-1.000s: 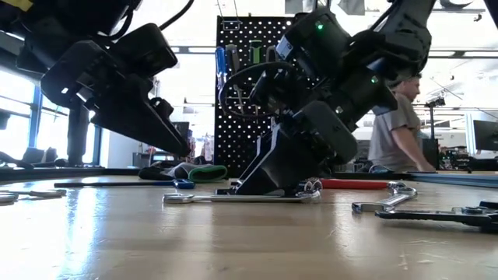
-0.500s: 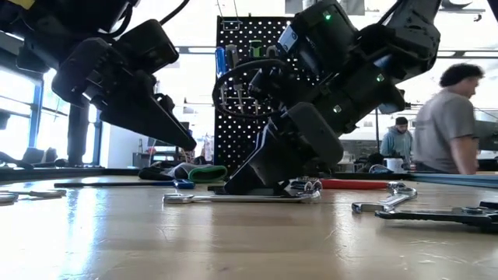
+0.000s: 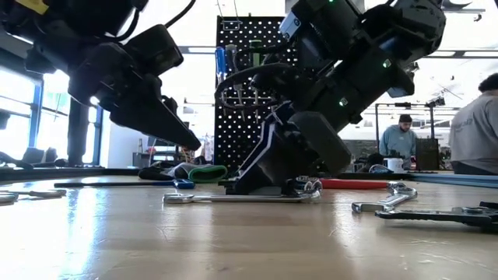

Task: Hang tools onto peg board
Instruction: Put the hex allen key set into the black bin on the pegboard

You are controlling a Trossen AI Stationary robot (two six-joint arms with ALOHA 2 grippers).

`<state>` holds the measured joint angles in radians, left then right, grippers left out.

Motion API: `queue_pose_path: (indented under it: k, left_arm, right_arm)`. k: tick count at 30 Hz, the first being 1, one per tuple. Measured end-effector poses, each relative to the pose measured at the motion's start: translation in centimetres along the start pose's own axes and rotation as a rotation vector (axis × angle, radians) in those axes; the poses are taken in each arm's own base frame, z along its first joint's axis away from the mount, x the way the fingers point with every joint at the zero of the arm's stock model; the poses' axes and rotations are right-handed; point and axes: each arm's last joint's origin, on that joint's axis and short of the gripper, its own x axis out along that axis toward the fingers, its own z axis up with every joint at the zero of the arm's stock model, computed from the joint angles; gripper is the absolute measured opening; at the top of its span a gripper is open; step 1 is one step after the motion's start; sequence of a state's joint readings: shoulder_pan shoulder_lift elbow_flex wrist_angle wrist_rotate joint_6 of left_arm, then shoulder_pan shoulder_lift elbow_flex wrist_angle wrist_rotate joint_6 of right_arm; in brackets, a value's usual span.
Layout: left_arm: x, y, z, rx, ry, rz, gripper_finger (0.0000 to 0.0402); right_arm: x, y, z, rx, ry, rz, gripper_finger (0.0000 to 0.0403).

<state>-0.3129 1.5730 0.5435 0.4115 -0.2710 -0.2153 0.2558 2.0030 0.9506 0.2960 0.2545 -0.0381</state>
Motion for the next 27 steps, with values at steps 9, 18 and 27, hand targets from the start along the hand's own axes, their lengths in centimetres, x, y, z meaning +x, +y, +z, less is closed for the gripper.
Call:
queue_pose_path:
  k: [9, 18, 27]
  left_arm:
    - [0.1, 0.4, 0.1, -0.008, 0.0, 0.005, 0.0174]
    - [0.1, 0.4, 0.1, -0.001, -0.004, 0.003, 0.0175]
    - [0.1, 0.5, 0.2, -0.005, -0.003, 0.002, 0.0175]
  right_arm:
    - [-2.3, -0.8, 1.4, -0.038, 0.0, -0.039, 0.0147]
    - [-3.8, -1.3, 2.7, -0.044, -0.038, -0.066, 0.0118]
    - [-3.9, -1.3, 2.2, -0.038, 0.018, 0.013, 0.0112]
